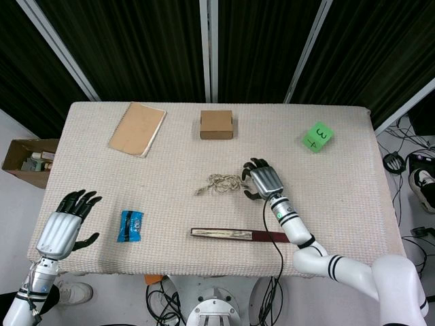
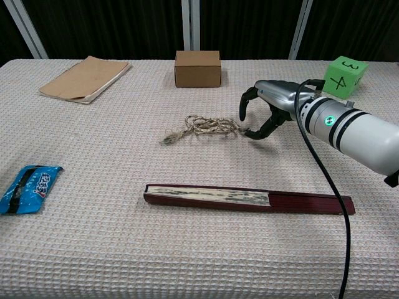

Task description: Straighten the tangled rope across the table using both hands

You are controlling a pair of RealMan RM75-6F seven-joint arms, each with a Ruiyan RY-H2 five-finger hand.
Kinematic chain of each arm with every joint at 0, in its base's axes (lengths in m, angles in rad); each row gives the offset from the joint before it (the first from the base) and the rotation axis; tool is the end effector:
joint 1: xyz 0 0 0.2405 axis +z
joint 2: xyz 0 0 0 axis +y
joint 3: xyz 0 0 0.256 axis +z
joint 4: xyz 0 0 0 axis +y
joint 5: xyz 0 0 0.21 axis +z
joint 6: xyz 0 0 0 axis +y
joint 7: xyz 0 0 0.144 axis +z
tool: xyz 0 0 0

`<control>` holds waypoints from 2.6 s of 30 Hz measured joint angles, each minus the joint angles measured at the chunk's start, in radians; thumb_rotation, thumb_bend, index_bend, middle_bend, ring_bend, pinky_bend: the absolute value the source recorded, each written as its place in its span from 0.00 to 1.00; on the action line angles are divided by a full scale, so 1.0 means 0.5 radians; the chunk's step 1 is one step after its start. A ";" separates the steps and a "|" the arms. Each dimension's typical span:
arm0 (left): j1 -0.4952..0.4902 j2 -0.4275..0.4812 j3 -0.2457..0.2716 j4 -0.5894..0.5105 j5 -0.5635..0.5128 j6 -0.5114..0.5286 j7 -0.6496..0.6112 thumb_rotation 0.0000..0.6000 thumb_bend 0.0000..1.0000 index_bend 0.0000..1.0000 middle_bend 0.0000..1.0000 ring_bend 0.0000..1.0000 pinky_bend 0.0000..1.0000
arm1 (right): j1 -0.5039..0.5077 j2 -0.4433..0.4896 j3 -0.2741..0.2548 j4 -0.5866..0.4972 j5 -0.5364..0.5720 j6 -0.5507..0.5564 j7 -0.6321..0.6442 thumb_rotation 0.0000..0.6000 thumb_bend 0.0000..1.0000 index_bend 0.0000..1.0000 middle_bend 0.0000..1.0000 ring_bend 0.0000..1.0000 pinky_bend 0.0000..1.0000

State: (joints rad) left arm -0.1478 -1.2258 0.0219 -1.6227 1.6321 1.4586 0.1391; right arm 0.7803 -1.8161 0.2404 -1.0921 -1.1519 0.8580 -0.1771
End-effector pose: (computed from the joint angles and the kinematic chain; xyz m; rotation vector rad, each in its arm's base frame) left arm -0.2753 0.1804 0.1052 -1.6049 -0.8464 -0.9511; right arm -0.1527 -0.3707 -0.0774 1.8152 -1.0697 0.9438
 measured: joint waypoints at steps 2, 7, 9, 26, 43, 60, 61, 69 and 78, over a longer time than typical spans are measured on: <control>0.002 -0.002 0.001 0.004 0.000 0.002 -0.004 1.00 0.17 0.18 0.14 0.09 0.14 | 0.004 0.010 0.010 0.000 0.009 -0.005 0.001 1.00 0.22 0.46 0.24 0.09 0.17; 0.003 -0.007 0.005 0.017 -0.003 0.000 -0.011 1.00 0.17 0.18 0.14 0.09 0.14 | 0.037 0.058 0.044 -0.037 0.084 -0.070 -0.043 1.00 0.22 0.46 0.24 0.09 0.17; 0.006 -0.011 0.006 0.023 -0.006 0.001 -0.018 1.00 0.17 0.18 0.14 0.09 0.14 | 0.053 0.063 0.048 -0.048 0.112 -0.094 -0.081 1.00 0.22 0.46 0.24 0.09 0.17; 0.037 -0.034 0.017 0.102 -0.028 0.026 -0.098 1.00 0.17 0.18 0.14 0.09 0.14 | 0.104 -0.143 0.014 0.191 0.143 -0.101 -0.107 1.00 0.29 0.48 0.25 0.09 0.17; 0.050 -0.044 0.018 0.119 -0.054 0.017 -0.114 1.00 0.17 0.18 0.14 0.09 0.14 | 0.088 -0.168 0.007 0.271 0.051 -0.031 -0.037 1.00 0.32 0.60 0.27 0.11 0.17; 0.044 -0.046 0.013 0.122 -0.066 0.000 -0.120 1.00 0.17 0.18 0.14 0.09 0.14 | 0.114 -0.227 0.039 0.424 0.096 -0.121 -0.041 1.00 0.40 0.59 0.27 0.11 0.17; 0.045 -0.045 0.013 0.122 -0.064 0.002 -0.120 1.00 0.17 0.18 0.14 0.09 0.14 | 0.115 -0.230 0.040 0.430 0.092 -0.122 -0.034 1.00 0.43 0.60 0.28 0.11 0.17; 0.023 -0.026 0.001 0.119 -0.055 -0.010 -0.112 1.00 0.16 0.18 0.14 0.09 0.14 | 0.087 -0.180 0.029 0.398 0.035 -0.062 0.001 1.00 0.58 0.70 0.31 0.12 0.17; -0.146 0.002 -0.086 0.082 -0.023 -0.138 -0.137 1.00 0.15 0.21 0.14 0.09 0.14 | -0.021 0.131 0.010 0.072 -0.032 0.112 -0.063 1.00 0.61 0.70 0.31 0.12 0.17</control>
State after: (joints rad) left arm -0.2208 -1.2249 -0.0212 -1.5818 1.6206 1.3898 0.0704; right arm 0.7696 -1.7506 0.2456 -1.0563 -1.1677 0.9141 -0.2088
